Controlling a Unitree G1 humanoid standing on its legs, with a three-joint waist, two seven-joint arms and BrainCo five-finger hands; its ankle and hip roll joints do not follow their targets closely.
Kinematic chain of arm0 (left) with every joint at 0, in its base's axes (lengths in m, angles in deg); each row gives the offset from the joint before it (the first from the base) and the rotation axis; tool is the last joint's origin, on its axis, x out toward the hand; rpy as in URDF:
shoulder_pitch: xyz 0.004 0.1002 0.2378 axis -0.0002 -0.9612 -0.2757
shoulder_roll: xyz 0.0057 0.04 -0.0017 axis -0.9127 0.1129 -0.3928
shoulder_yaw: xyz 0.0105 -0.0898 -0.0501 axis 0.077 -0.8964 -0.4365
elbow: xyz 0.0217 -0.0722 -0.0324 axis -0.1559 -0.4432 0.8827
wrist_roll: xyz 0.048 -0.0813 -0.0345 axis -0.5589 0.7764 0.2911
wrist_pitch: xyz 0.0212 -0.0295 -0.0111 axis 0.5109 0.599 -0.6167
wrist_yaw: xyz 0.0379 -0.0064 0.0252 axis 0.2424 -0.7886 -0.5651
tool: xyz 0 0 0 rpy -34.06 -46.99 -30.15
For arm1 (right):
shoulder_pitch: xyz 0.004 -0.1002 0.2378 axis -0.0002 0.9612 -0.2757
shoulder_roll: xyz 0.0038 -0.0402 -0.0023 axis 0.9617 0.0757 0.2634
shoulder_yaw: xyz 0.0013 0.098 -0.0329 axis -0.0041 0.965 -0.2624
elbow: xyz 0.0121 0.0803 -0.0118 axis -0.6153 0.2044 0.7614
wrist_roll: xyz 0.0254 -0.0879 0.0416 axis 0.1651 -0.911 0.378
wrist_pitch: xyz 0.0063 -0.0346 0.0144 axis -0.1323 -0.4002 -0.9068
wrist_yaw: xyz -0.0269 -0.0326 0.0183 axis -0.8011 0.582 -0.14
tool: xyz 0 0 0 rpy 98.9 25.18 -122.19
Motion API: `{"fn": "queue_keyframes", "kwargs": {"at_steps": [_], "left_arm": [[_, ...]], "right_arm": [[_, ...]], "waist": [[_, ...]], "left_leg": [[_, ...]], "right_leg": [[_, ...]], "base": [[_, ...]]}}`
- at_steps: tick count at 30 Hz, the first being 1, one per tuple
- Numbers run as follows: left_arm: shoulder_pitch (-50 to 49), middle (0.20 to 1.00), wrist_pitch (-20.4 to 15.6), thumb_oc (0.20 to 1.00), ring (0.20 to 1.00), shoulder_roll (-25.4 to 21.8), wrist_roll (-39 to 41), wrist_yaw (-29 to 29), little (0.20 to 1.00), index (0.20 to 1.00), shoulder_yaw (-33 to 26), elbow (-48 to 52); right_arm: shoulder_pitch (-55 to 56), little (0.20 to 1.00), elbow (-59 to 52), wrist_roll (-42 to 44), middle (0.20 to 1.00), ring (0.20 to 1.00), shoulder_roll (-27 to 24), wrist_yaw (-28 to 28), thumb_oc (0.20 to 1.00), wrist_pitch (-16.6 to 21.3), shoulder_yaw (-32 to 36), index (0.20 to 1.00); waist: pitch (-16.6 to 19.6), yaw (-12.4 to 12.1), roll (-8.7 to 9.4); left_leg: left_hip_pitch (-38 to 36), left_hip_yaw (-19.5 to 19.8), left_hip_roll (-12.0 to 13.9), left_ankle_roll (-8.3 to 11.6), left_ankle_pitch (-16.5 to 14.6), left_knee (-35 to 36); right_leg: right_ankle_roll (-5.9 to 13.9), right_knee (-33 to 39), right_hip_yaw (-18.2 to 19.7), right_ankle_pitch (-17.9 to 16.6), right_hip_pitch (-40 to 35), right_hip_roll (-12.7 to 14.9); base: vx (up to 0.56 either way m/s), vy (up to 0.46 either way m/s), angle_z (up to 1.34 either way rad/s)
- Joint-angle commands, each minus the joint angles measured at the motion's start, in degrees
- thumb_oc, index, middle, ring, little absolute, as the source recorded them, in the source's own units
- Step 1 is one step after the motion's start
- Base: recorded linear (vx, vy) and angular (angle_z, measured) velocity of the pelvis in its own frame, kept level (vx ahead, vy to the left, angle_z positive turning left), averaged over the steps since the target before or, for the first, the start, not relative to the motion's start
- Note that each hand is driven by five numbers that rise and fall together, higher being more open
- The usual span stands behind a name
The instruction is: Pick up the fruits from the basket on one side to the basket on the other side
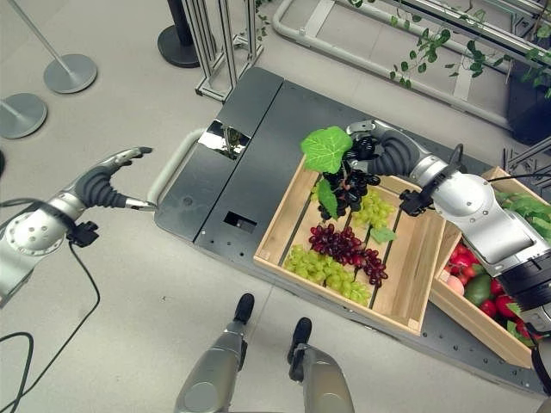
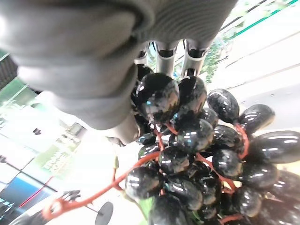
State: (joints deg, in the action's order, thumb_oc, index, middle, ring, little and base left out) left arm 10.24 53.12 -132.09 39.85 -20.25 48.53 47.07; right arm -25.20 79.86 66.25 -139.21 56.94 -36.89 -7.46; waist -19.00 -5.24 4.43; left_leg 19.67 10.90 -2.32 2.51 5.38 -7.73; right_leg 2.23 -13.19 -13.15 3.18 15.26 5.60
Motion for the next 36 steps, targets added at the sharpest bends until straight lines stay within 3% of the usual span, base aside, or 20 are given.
{"fn": "queue_keyframes", "kwargs": {"at_steps": [1,9,19,29,36], "left_arm": [[4.2,1.000,-1.3,1.000,1.000,-0.4,-1.9,0.3,1.000,1.000,3.0,0.6],[11.7,1.000,-1.0,1.000,1.000,1.2,-2.7,1.7,1.000,1.000,12.5,2.0],[15.2,1.000,-0.4,1.000,1.000,4.9,-3.3,2.0,1.000,1.000,16.3,0.3],[21.5,1.000,0.0,1.000,1.000,13.5,-3.7,2.6,1.000,1.000,23.5,-0.4],[24.6,1.000,-0.5,1.000,1.000,16.9,-1.7,3.9,1.000,1.000,27.7,1.5]], "right_arm": [[-5.4,0.200,-5.0,4.1,0.200,0.200,0.8,-1.3,0.200,4.0,-1.2,0.200],[-8.3,0.200,-5.9,3.9,0.200,0.200,1.9,-2.3,0.200,4.3,-3.5,0.200],[-11.3,0.200,-6.7,3.6,0.200,0.200,4.3,-3.0,0.200,4.2,-5.7,0.200],[-17.0,0.200,-5.5,2.4,0.200,0.200,11.5,-4.1,0.200,3.6,-11.2,0.200],[-18.5,0.200,-5.0,2.4,0.200,0.200,15.2,-3.8,0.200,3.3,-14.3,0.200]], "waist": [[4.6,1.1,2.64],[4.4,1.6,2.83],[4.3,1.9,2.88],[4.5,2.2,3.39],[4.5,2.2,3.54]], "left_leg": [[0.3,-3.2,-1.3,-1.71,-3.1,-3.2],[0.8,-3.5,-1.3,-1.74,-3.4,-3.8],[1.1,-3.7,-1.2,-1.83,-3.6,-4.2],[1.3,-4.1,-1.3,-2.02,-3.9,-4.5],[1.4,-4.2,-1.2,-2.05,-4.0,-4.5]], "right_leg": [[4.86,0.9,1.1,-6.7,1.1,2.1],[4.88,0.5,1.5,-6.7,1.6,2.0],[4.80,0.1,1.9,-6.6,2.1,2.0],[4.72,0.1,2.7,-6.6,2.3,1.9],[4.67,0.4,2.8,-6.7,2.3,1.9]], "base": [[0.00,0.000,0.00],[0.00,0.000,0.00],[0.00,0.001,-0.01],[0.00,0.002,-0.02],[0.00,0.000,0.00]]}}
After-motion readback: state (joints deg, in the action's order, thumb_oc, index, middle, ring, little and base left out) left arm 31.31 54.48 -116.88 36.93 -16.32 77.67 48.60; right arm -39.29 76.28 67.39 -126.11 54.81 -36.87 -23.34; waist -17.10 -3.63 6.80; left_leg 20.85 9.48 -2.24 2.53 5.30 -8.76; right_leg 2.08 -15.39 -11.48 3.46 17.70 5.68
